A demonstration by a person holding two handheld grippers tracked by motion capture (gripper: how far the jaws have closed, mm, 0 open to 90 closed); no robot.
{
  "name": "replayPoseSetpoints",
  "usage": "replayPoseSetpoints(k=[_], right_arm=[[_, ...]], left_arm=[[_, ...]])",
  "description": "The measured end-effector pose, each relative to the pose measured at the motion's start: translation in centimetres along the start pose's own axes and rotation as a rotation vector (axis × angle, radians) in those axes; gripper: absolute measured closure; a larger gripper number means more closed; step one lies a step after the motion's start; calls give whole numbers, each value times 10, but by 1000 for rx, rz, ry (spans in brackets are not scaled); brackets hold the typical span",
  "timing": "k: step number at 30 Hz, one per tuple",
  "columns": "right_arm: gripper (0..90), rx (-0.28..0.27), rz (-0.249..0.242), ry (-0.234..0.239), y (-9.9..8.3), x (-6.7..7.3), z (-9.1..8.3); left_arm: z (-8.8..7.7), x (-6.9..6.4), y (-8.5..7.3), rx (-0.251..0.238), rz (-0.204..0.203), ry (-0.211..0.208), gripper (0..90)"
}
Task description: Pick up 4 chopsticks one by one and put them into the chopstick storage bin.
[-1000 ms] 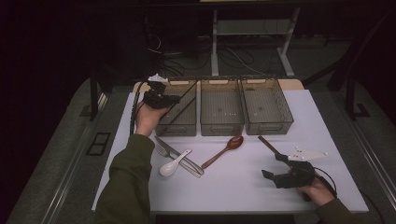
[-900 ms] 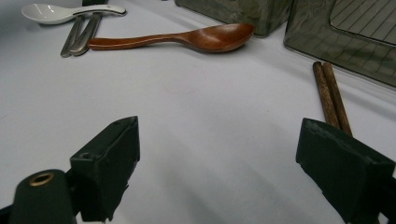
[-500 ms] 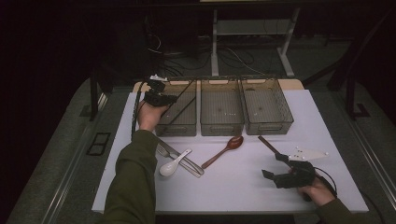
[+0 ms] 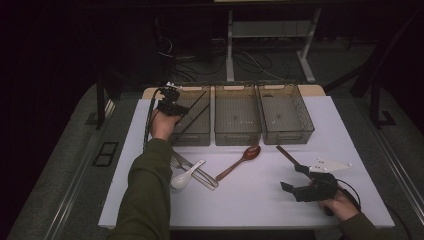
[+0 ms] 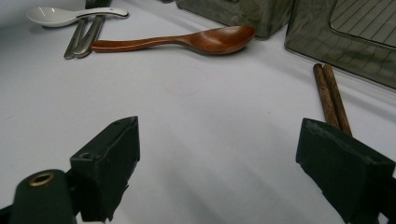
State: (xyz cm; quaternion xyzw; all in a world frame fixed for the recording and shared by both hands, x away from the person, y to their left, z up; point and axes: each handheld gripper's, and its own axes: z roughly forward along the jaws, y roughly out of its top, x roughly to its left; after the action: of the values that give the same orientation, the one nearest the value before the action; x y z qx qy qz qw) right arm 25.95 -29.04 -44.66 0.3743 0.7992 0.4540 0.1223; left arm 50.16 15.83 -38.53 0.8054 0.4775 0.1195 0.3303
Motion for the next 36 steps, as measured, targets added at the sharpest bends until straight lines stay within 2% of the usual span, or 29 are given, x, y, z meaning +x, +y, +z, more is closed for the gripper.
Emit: replayPoseSetpoints(k=[3, 5, 8, 13, 16, 22, 28, 32, 36], right_arm=[[129, 0, 0, 0, 0, 0, 0], [129, 0, 0, 0, 0, 0, 0], [129, 0, -1, 1, 0, 0, 0], [129, 0, 0, 2, 0, 0, 0], [129, 1, -1, 2, 0, 0, 0], [129, 2, 0, -1, 0, 0, 0], [129, 0, 2, -2, 0, -1, 0], [129, -3, 5, 0, 0, -1, -1], [129, 1, 8, 2, 0, -1, -1]], left_arm=[[1, -1, 0, 8, 4, -2, 847], [2, 0, 0, 15, -11, 3, 838], [0, 0, 0, 1, -5, 32, 744], [-8, -1, 2, -31, 35, 36, 649], [-12, -2, 2, -50, 56, 19, 606], [-23, -5, 3, -94, 55, -24, 561], [-35, -16, 3, -117, 106, -67, 448], [-45, -24, 2, -140, 152, -95, 417], [-54, -31, -1, -171, 166, -119, 401]])
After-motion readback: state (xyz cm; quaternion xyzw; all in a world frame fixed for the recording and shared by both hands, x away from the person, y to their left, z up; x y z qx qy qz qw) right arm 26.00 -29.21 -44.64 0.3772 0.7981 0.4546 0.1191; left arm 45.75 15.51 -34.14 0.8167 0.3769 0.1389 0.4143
